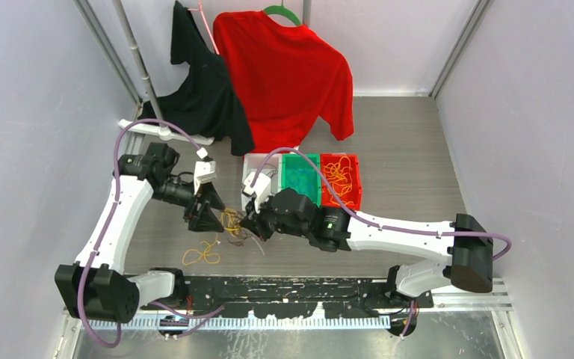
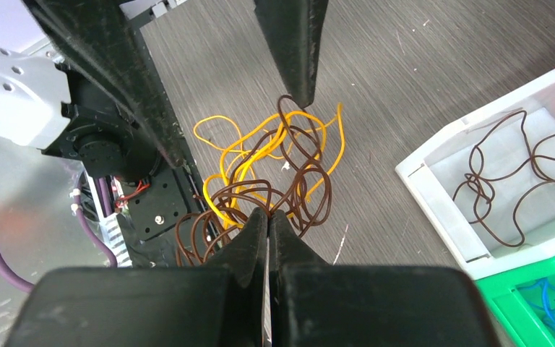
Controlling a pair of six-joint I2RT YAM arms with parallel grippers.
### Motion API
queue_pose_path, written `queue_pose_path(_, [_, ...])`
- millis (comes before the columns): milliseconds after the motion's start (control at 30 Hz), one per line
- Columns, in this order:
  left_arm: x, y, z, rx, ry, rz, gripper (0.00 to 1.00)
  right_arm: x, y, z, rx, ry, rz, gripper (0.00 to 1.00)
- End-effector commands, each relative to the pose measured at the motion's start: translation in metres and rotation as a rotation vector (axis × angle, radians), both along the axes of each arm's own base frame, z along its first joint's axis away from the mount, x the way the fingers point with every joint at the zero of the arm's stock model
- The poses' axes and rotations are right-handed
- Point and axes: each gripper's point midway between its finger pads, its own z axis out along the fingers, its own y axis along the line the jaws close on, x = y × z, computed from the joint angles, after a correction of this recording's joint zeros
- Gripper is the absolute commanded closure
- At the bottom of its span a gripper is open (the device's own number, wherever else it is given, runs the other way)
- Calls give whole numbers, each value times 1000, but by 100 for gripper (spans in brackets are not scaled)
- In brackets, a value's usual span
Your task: Untangle the cables
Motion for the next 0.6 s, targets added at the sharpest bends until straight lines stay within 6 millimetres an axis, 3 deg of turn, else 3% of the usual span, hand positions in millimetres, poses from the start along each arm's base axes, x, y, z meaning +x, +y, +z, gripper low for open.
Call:
queue_pose_path(0, [22,2,2,-4,-47,35,25,-6,1,33,92,-50,37,99])
queue_pose_path(133, [35,6,9,3,-86,54,21,-9,-5,28,70,-40,41,99])
queue_pose_path(233, [31,3,12,-15,-92,35,17,-10,-6,28,69,-41,39,99])
queue_pose_path(567, [11,-18,-1,-28,-41,-2,26,-7,10,45,125,-54,49,99])
